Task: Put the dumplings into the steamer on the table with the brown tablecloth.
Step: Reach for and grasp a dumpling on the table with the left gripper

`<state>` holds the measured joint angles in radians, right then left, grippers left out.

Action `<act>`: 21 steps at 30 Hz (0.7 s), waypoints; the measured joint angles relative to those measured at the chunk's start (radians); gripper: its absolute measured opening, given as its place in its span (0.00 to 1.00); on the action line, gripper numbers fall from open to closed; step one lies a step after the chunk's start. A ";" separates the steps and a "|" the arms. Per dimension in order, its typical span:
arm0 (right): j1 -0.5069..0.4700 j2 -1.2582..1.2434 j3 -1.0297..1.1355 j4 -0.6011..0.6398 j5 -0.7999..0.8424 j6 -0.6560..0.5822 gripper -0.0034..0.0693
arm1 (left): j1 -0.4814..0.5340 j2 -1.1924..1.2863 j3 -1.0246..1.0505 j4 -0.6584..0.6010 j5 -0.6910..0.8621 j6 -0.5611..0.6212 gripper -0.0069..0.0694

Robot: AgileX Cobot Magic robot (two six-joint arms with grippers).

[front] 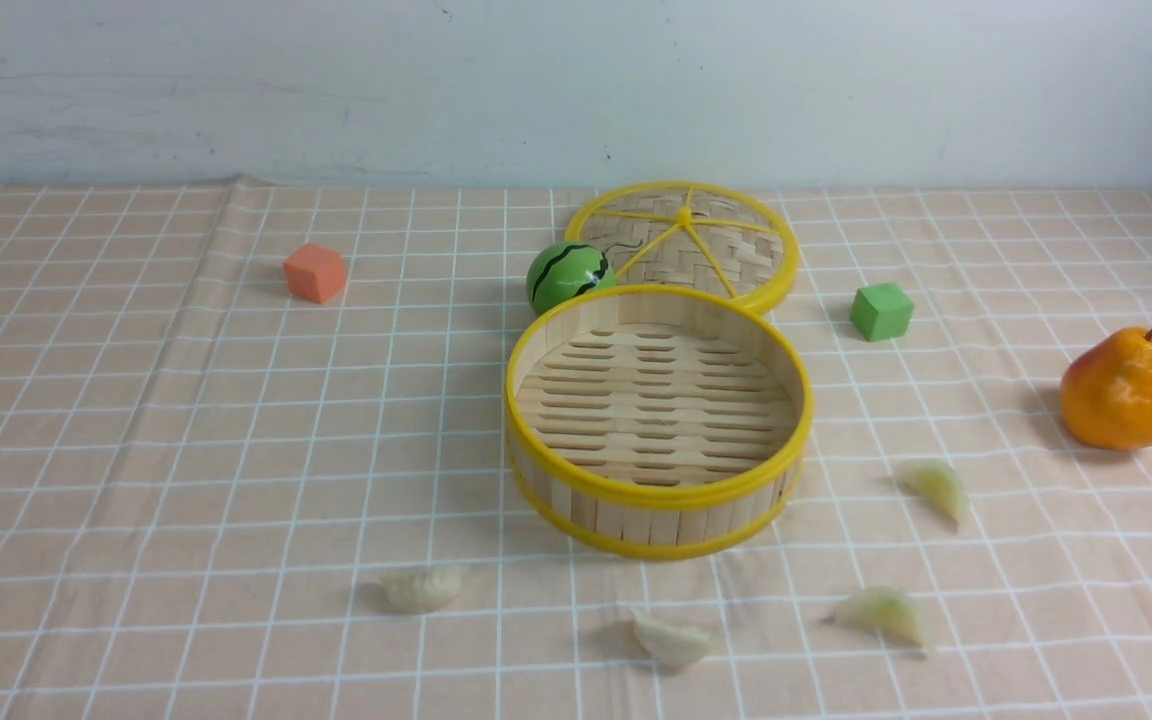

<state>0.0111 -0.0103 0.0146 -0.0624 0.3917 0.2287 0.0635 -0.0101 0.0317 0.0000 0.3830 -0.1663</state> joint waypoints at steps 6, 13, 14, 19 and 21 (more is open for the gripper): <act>0.000 0.000 0.000 0.000 0.000 0.000 0.38 | 0.000 0.000 0.000 0.000 0.001 0.000 0.40; 0.000 0.000 0.000 0.000 0.000 0.000 0.38 | 0.000 0.000 0.000 0.000 0.001 0.000 0.40; 0.000 0.000 0.000 0.000 0.000 0.000 0.38 | 0.000 0.000 0.000 0.000 0.001 0.000 0.40; 0.000 0.000 0.000 0.000 0.000 0.000 0.38 | 0.000 0.000 0.000 0.011 -0.006 0.000 0.40; 0.000 0.000 0.000 0.003 0.000 0.000 0.38 | 0.000 0.000 0.000 -0.012 -0.022 -0.022 0.40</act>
<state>0.0111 -0.0103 0.0146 -0.0596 0.3917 0.2287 0.0635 -0.0101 0.0317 -0.0115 0.3607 -0.1883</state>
